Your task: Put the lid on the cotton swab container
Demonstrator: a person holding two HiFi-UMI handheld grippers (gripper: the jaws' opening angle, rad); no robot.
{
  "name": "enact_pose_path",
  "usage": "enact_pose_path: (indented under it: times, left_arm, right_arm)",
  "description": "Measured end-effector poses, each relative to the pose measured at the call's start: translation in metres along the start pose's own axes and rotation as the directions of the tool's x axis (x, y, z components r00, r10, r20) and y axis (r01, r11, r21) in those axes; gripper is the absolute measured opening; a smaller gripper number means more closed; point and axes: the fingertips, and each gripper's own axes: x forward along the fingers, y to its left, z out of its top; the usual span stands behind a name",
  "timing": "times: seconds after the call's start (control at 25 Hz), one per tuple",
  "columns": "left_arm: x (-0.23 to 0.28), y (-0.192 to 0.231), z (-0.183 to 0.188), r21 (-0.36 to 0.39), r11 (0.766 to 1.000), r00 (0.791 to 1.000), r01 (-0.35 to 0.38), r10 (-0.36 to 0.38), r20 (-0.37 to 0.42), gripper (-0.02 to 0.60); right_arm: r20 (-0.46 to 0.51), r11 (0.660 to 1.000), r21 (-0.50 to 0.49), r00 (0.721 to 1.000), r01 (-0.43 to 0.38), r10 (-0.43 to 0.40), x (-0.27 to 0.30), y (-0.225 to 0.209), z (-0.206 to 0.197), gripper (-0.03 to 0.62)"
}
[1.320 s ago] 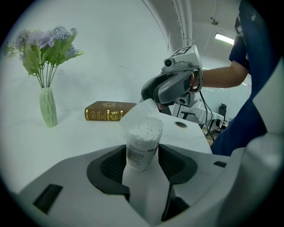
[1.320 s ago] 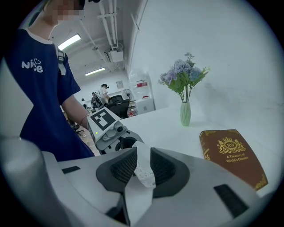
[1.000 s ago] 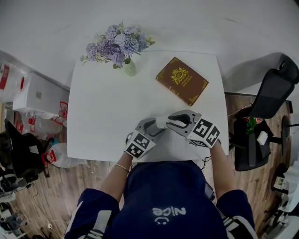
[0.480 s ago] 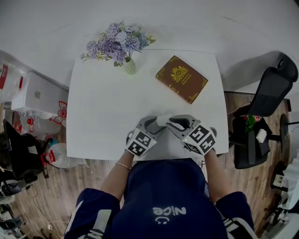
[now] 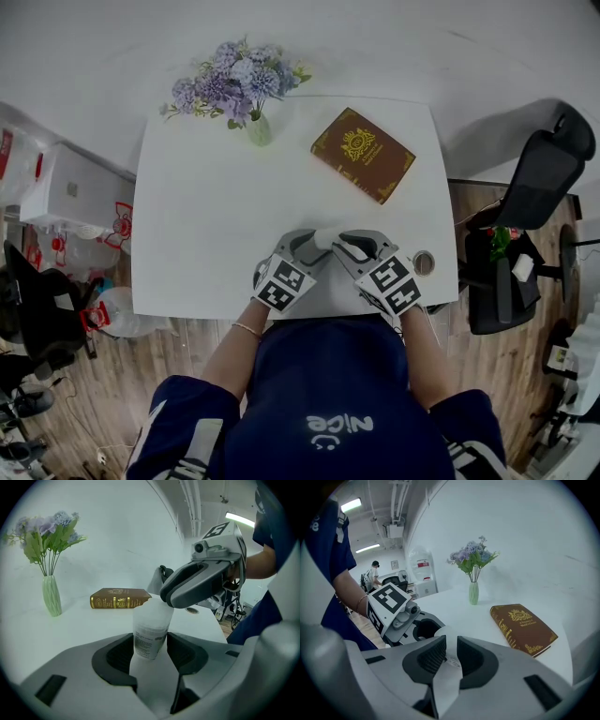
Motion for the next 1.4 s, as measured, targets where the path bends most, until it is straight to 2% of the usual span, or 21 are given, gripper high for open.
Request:
enact_pose_path:
  times: [0.2, 0.4, 0.48, 0.56, 0.68, 0.8, 0.96, 1.08, 1.28, 1.4]
  left_arm:
    - [-0.001, -0.001, -0.002, -0.004, 1.0, 1.0, -0.005, 0.005, -0.007, 0.241]
    - [-0.001, -0.003, -0.002, -0.007, 1.0, 1.0, 0.001, -0.001, 0.0, 0.243]
    - [-0.004, -0.004, 0.0, -0.05, 0.998, 1.0, 0.024, -0.024, 0.004, 0.242]
    - [-0.011, -0.003, 0.005, -0.136, 0.99, 0.999, 0.047, -0.044, 0.03, 0.277]
    - [-0.028, 0.002, 0.015, -0.242, 0.969, 0.995, 0.051, -0.029, 0.096, 0.291]
    - [-0.052, 0.005, 0.022, -0.267, 0.963, 0.987, 0.023, 0.021, 0.159, 0.291]
    - [-0.093, 0.004, 0.027, -0.295, 0.955, 0.963, -0.025, 0.102, 0.249, 0.291]
    - [-0.118, 0.0, 0.024, -0.326, 0.944, 0.949, -0.052, 0.148, 0.277, 0.291]
    - [-0.139, -0.007, 0.014, -0.294, 0.953, 0.946, -0.075, 0.162, 0.282, 0.291]
    - [-0.145, -0.003, 0.011, -0.293, 0.953, 0.944, -0.076, 0.163, 0.287, 0.29]
  right_arm:
    - [-0.031, 0.998, -0.025, 0.998, 0.056, -0.057, 0.001, 0.002, -0.002, 0.097]
    - [-0.004, 0.997, 0.037, 0.998, 0.064, -0.064, -0.001, 0.001, -0.003, 0.097]
    - [0.032, 0.996, 0.078, 0.998, 0.051, -0.054, -0.003, 0.002, -0.001, 0.098]
    - [0.101, 0.993, 0.11, 0.993, 0.052, -0.063, -0.008, 0.003, 0.008, 0.098]
    - [0.22, 0.984, 0.151, 0.966, 0.1, -0.132, -0.024, -0.003, 0.026, 0.098]
    - [0.286, 0.968, 0.194, 0.935, 0.156, -0.208, -0.039, -0.008, 0.027, 0.098]
    - [0.308, 0.946, 0.234, 0.907, 0.223, -0.289, -0.052, -0.001, 0.008, 0.098]
    - [0.321, 0.921, 0.287, 0.88, 0.263, -0.351, -0.062, 0.005, -0.005, 0.098]
    - [0.298, 0.885, 0.349, 0.859, 0.309, -0.417, -0.071, 0.019, -0.027, 0.098]
    - [0.298, 0.878, 0.355, 0.852, 0.321, -0.432, -0.072, 0.026, -0.026, 0.098]
